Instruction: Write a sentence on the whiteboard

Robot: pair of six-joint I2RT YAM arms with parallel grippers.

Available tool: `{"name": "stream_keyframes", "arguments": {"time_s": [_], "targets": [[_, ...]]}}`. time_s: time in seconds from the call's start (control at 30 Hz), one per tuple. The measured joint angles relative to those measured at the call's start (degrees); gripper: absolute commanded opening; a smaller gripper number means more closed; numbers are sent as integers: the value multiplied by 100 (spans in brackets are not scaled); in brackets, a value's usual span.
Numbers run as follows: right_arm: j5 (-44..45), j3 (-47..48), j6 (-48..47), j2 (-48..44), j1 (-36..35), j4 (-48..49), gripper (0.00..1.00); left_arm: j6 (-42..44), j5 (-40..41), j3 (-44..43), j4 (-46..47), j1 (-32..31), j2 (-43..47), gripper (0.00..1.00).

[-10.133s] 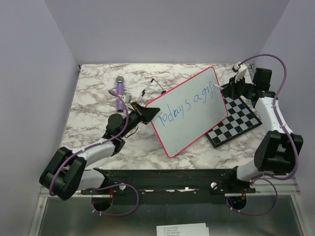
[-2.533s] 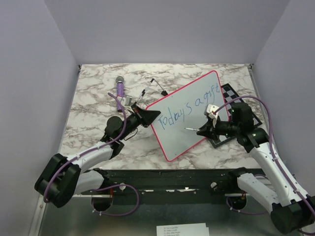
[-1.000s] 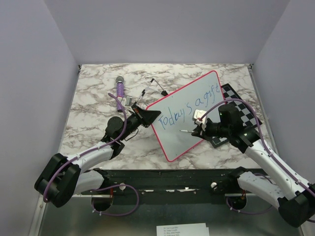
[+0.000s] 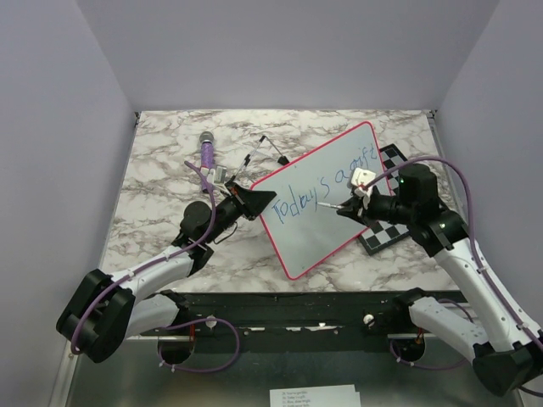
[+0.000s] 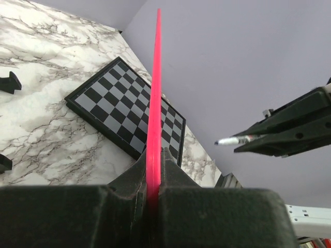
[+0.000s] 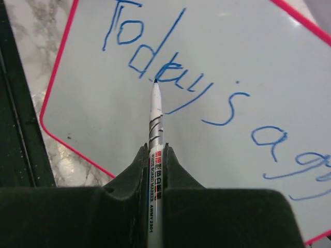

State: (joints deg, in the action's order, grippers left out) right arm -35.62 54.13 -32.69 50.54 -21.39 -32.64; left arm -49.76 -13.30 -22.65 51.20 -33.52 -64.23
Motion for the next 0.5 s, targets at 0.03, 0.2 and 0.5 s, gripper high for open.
{"name": "stream_keyframes", "arguments": {"time_s": [0.03,0.2,0.5], "targets": [[-103,-37,-46,50,-42,-17,0,0,2,0,0,0,0,0],[-227,-487,-313,199,-525,-72,1,-2,4,2,4,0,-2,0],[50,-1027,-522,240,-942,66,1,-48,28,2,101,0,-122,0]]}}
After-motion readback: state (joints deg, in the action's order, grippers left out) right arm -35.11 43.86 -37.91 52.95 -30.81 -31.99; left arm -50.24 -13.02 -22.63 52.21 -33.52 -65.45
